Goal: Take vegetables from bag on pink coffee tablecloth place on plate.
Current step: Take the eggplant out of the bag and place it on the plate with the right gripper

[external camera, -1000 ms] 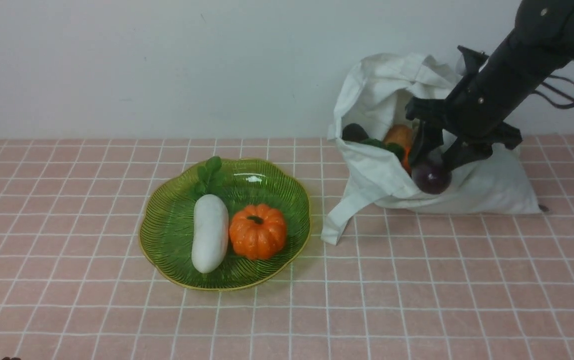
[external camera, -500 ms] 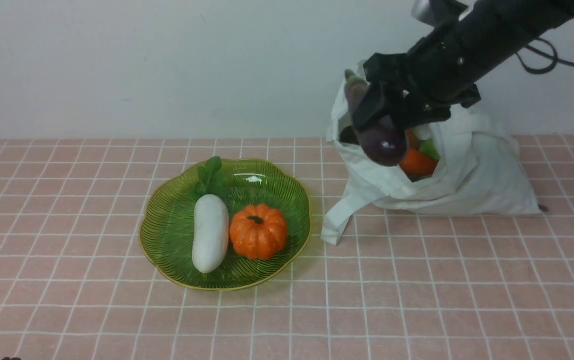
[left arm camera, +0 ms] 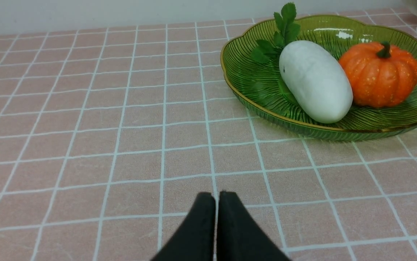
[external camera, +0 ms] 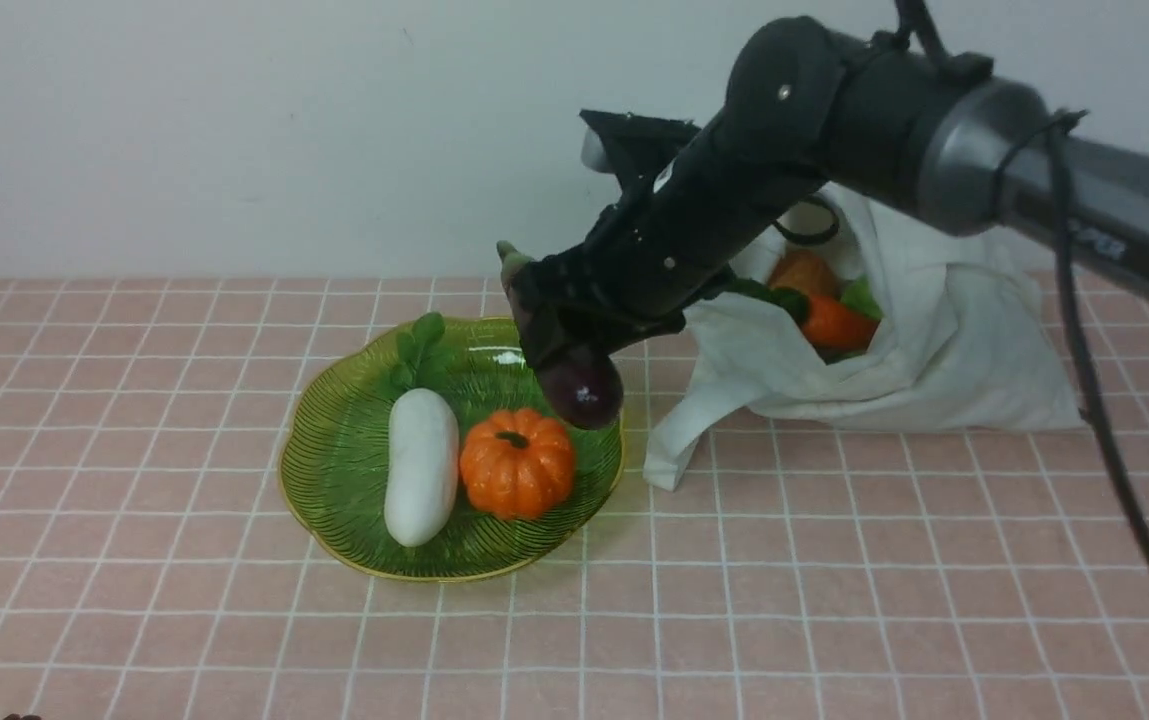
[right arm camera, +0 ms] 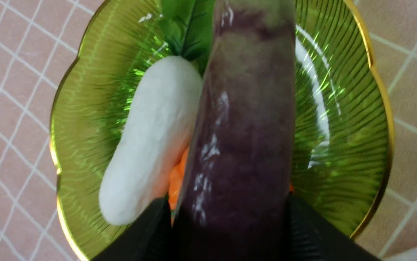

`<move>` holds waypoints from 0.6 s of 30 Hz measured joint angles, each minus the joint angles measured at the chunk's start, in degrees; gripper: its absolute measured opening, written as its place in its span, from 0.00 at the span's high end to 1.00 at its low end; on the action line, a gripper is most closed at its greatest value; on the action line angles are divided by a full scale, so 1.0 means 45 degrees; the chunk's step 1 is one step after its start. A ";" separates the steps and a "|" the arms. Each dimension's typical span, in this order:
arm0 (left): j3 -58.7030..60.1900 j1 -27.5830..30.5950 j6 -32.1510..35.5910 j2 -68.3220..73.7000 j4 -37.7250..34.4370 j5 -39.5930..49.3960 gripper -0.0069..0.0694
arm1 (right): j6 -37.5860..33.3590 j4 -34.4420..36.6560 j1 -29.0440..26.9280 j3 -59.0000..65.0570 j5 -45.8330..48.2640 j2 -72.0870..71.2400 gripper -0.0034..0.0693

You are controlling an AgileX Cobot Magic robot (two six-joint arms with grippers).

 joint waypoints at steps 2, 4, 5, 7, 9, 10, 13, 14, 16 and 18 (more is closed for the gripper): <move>0.0000 0.0000 0.0000 0.0000 0.0000 0.0000 0.92 | -0.0058 -0.0396 0.0000 -0.0884 0.0111 0.0732 0.46; 0.0000 0.0000 0.0000 0.0000 0.0000 0.0000 0.92 | -0.0070 -0.0603 0.0015 -0.1472 0.0239 0.1196 0.46; 0.0000 0.0000 0.0000 0.0000 0.0000 0.0000 0.92 | -0.0070 -0.0730 0.0020 -0.1724 0.0329 0.1412 0.46; 0.0000 0.0000 0.0000 0.0000 0.0000 0.0000 0.92 | -0.0074 -0.0830 0.0030 -0.2038 0.0443 0.1783 0.46; 0.0000 0.0000 0.0000 0.0000 0.0000 0.0000 0.92 | -0.0086 -0.0881 0.0030 -0.2160 0.0476 0.1969 0.46; 0.0000 0.0000 0.0000 0.0000 0.0000 0.0000 0.92 | -0.0100 -0.0902 0.0044 -0.2198 0.0501 0.2062 0.46; 0.0000 0.0000 0.0000 0.0000 0.0000 0.0000 0.92 | -0.0356 -0.1224 0.0116 -0.2214 0.0588 0.2346 0.46; 0.0000 0.0000 0.0000 0.0000 0.0000 0.0000 0.92 | -0.0479 -0.1456 0.0177 -0.2241 0.0614 0.2347 0.44; 0.0000 0.0000 0.0000 0.0000 0.0000 0.0000 0.92 | -0.0540 -0.1692 0.0242 -0.2283 0.0711 0.2347 0.41; 0.0000 0.0000 0.0000 0.0000 0.0000 0.0000 0.92 | -0.0541 -0.1744 0.0281 -0.2286 0.0844 0.2347 0.39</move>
